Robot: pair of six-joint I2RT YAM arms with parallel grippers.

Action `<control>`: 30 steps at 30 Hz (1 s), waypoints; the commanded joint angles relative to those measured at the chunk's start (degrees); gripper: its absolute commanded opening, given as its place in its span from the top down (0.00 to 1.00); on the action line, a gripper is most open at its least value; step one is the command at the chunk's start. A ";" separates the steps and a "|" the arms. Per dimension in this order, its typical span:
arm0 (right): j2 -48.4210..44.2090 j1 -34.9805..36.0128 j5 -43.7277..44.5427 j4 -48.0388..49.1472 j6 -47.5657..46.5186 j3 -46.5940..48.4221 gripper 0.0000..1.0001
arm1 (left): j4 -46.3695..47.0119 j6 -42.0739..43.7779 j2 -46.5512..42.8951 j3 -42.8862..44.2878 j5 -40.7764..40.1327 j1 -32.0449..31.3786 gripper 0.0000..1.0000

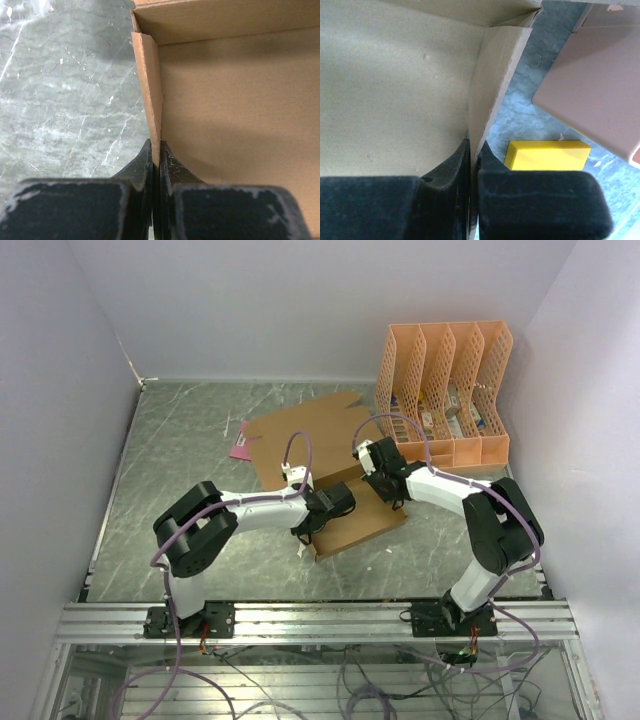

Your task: Fold the paper box

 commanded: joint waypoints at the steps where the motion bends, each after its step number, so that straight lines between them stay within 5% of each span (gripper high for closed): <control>1: 2.11 -1.31 4.18 0.83 -3.47 -1.17 0.95 | -3.90 2.43 -0.53 -0.66 -1.45 0.50 0.93; 3: 1.42 -1.66 -0.47 -0.40 -3.13 -0.65 0.78 | -3.99 2.94 0.15 0.48 -0.97 0.47 0.93; 6: -0.37 -1.92 -3.79 -1.18 -2.63 -0.54 0.64 | -4.29 3.64 0.62 2.03 -0.64 0.47 0.78; 9: -1.68 -2.63 -5.29 -1.24 -2.26 -0.62 0.63 | -4.65 4.01 0.67 2.76 -0.79 0.46 0.66; 30: -4.67 -3.05 -10.87 -1.44 -1.16 -1.46 0.58 | -4.49 4.58 -1.40 4.51 -1.27 0.06 0.55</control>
